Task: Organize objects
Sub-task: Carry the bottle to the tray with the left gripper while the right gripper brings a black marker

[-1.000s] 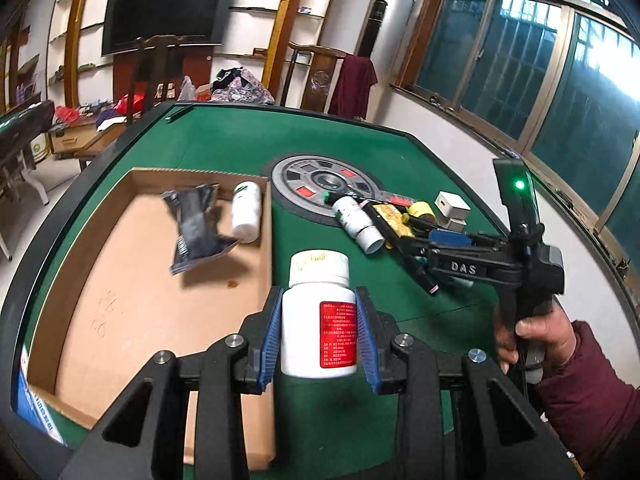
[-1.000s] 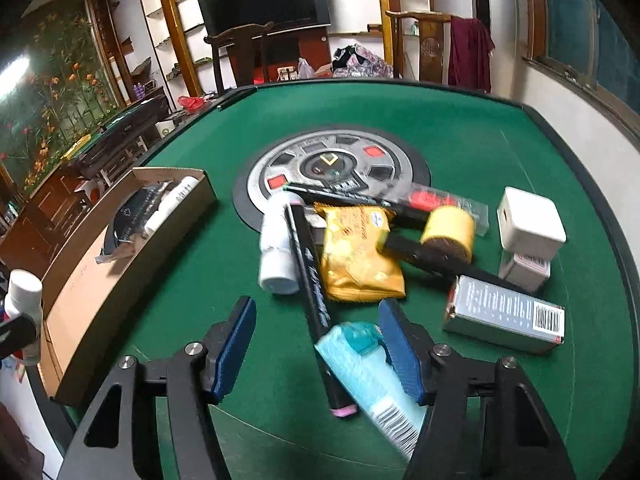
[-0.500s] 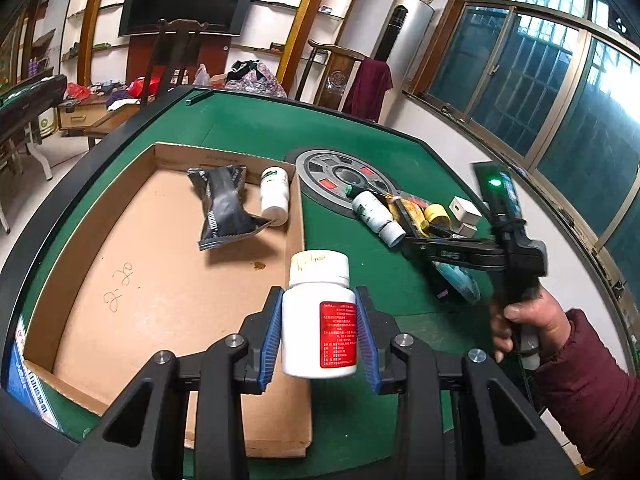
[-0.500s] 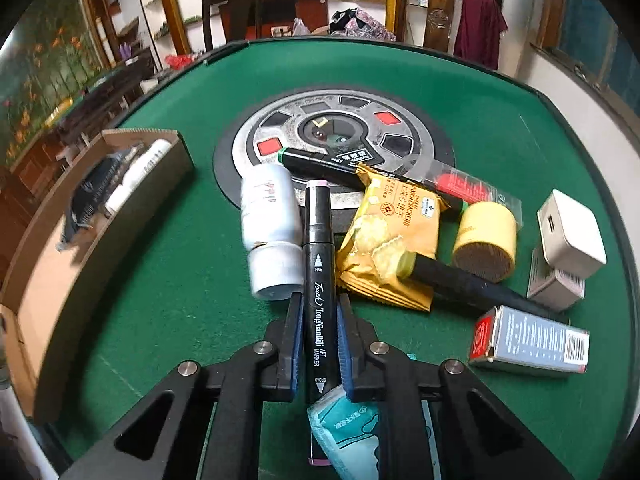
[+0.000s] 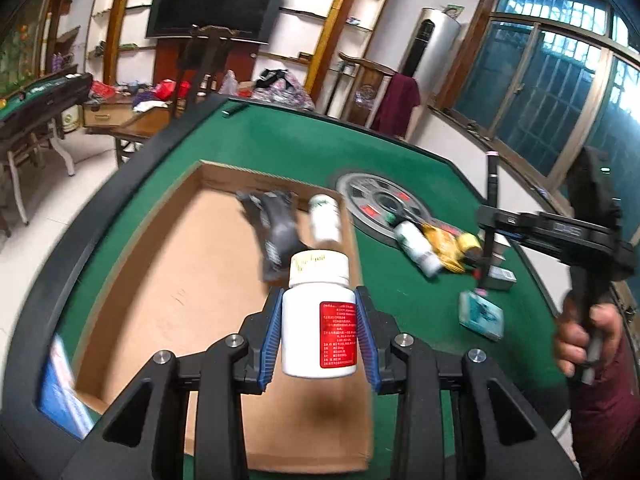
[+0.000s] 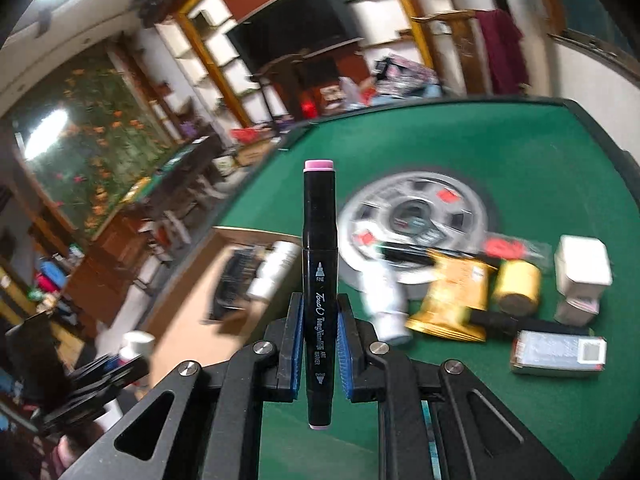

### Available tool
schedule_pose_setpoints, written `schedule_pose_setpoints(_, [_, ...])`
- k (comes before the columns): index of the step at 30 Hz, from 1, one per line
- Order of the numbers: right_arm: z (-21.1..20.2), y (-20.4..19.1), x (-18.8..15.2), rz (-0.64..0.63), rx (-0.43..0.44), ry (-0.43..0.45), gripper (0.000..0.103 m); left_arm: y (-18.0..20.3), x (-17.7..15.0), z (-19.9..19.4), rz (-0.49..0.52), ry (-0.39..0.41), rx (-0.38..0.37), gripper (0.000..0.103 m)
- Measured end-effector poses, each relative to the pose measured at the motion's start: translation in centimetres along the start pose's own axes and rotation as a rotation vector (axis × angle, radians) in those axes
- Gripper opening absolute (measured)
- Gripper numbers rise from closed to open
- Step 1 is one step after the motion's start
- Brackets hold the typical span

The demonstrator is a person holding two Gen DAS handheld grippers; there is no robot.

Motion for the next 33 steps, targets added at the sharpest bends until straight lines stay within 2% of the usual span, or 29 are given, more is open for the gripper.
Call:
schedule_pose_setpoints(4, [3.0, -4.1, 0.2, 0.016, 0.115, -0.070, 0.016, -2.5, 2.8, 1.3, 0.026, -0.007, 0.073, 0.034])
schedule_pose_setpoints(6, [5.0, -6.0, 0.0, 0.025, 0.156, -0.111, 0.017, -3.5, 3.7, 2.3, 0.021, -0.018, 0.085, 0.034])
schedule_pose_setpoints(11, [11.5, -9.4, -0.6, 0.065, 0.202, -0.216, 0.017, -6.5, 5.5, 6.3, -0.018, -0.078, 0.116, 0.034])
schedule_pose_setpoints(15, [16.6, -11.1, -0.7, 0.087, 0.186, -0.280, 0.017, -8.5, 6.3, 9.2, -0.041, -0.118, 0.138, 0.034])
schedule_pose_setpoints(17, [18.6, -11.6, -0.8, 0.072, 0.148, -0.299, 0.017, -9.5, 6.4, 10.5, -0.066, -0.141, 0.139, 0.034])
schedule_pose_setpoints(22, [21.3, -11.2, -0.6, 0.078, 0.114, -0.329, 0.017, -10.9, 6.1, 12.3, -0.093, -0.168, 0.124, 0.033])
schedule_pose_setpoints(26, [22.0, -10.5, -0.5, 0.101, 0.116, -0.345, 0.017, -11.5, 6.1, 12.6, -0.134, -0.156, 0.107, 0.035])
schedule_pose_setpoints(27, [22.2, -10.5, -0.5, 0.099, 0.115, -0.354, 0.017, -11.7, 6.0, 12.6, -0.146, -0.153, 0.112, 0.039])
schedule_pose_setpoints(28, [22.3, -10.5, -0.6, 0.101, 0.116, -0.363, 0.017, -12.1, 5.8, 12.5, -0.164, -0.151, 0.121, 0.047])
schedule_pose_setpoints(33, [22.5, -9.8, -0.5, 0.134, 0.120, -0.371, 0.017, -12.5, 4.8, 11.6, -0.247, -0.122, 0.110, 0.053])
Point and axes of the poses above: each gripper's, at about its wrist camera, not at the fingertips, and z roughly the way its jaws point, y to its right, x to its top, the point moved 7 cm from there along z, roughly the way its jaws point, and after that the axes turned 3 degrees about y, right-handed, at the moved point
